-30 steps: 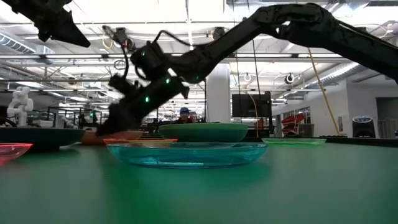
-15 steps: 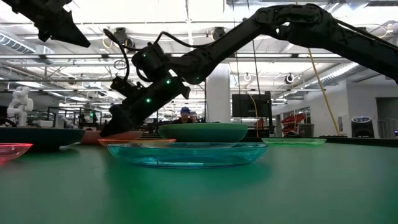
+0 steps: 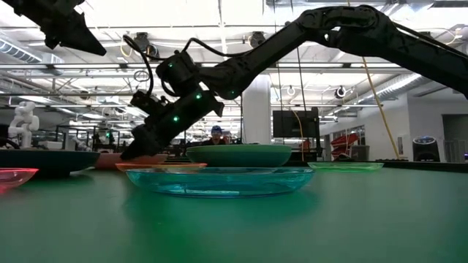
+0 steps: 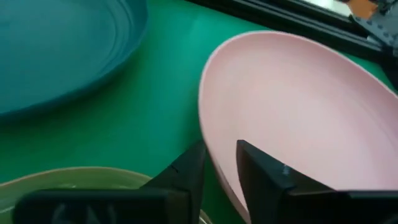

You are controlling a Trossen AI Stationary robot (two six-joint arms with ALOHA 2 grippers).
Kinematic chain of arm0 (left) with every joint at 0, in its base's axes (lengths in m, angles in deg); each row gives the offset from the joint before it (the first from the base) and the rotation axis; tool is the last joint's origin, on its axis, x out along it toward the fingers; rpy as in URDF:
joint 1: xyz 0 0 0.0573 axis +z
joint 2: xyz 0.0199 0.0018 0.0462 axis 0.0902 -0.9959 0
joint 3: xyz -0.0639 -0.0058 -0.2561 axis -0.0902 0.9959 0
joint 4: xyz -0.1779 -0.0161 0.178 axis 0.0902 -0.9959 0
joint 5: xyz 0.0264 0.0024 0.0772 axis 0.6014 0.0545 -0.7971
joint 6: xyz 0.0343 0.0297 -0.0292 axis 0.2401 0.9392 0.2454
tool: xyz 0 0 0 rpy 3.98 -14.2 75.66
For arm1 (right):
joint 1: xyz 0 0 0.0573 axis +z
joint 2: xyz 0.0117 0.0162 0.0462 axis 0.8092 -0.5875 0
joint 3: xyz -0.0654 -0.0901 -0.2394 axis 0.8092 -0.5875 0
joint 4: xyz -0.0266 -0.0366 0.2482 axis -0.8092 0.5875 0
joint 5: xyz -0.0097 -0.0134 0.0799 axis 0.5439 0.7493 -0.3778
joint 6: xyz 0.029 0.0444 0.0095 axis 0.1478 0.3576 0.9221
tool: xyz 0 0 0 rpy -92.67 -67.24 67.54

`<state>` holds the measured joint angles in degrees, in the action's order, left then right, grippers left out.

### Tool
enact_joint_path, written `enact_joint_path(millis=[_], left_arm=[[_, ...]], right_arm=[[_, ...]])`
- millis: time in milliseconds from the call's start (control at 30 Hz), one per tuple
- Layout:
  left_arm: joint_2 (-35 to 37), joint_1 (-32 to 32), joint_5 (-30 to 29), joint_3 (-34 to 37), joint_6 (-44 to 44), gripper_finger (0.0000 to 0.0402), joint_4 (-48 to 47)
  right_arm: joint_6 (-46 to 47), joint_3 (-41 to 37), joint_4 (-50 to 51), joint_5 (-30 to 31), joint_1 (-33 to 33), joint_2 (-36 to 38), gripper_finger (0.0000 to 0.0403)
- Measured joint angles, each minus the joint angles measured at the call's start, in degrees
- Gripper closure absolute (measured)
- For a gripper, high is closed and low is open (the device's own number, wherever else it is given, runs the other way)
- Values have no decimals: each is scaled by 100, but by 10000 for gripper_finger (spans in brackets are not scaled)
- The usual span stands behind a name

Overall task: Stack plastic plates
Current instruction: Stack the pink plate on top of the light green plate

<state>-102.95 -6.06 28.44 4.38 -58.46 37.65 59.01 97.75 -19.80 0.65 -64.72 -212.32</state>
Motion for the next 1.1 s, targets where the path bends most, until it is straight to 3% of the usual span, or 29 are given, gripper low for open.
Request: enact_joint_path(millis=[267, 733, 967, 1100], left_arm=[[1, 0, 0, 0, -3, 366, 2], [0, -2, 0, 0, -94, 366, 7], [2, -2, -2, 0, -97, 366, 11], [2, -2, 0, 0, -102, 366, 11]], right_arm=[[-324, 0, 7, 3, 0, 0, 395], [-1498, 0, -276, -11, 87, 59, 400], [-1822, 0, -280, -19, 156, 431, 402], [-1811, 0, 219, 95, 194, 846, 402]])
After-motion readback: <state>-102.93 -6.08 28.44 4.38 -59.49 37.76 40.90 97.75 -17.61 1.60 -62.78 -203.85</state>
